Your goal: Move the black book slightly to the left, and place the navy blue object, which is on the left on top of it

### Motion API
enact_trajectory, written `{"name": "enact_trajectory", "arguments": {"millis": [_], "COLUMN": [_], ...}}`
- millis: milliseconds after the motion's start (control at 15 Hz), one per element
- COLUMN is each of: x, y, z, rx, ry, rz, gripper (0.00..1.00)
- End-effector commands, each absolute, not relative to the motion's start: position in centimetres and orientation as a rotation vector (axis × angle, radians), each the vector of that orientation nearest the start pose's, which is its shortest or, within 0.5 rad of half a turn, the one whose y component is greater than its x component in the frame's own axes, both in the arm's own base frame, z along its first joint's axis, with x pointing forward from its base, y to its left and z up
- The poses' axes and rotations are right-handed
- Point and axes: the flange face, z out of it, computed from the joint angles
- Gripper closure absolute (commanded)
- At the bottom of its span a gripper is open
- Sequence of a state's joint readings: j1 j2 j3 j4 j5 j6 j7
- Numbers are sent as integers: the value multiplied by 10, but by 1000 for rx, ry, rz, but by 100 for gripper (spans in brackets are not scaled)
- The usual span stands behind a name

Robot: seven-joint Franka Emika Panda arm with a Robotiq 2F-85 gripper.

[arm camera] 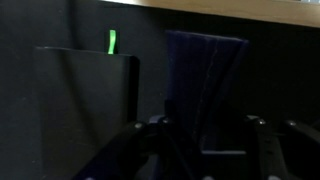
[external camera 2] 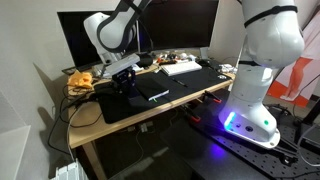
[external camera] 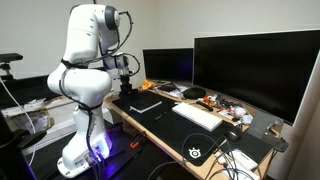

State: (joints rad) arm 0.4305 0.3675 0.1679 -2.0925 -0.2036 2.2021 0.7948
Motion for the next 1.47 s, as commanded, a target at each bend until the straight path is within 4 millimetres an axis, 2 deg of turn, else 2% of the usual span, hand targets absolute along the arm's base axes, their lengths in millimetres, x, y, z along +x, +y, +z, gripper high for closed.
{"name": "enact_trajectory", "arguments": {"millis": [0, 333, 667, 1067, 1400], "x": [436, 410, 399, 400, 418], "y": [289, 259, 217, 158, 129], "z": [272, 302, 308, 295, 270], "rx": [-3423, -3459, -3458, -3456, -3469], "ry": [126, 236, 371, 520, 490], "rz": [158, 85, 84, 136, 65], "gripper": [78, 78, 78, 78, 78]}}
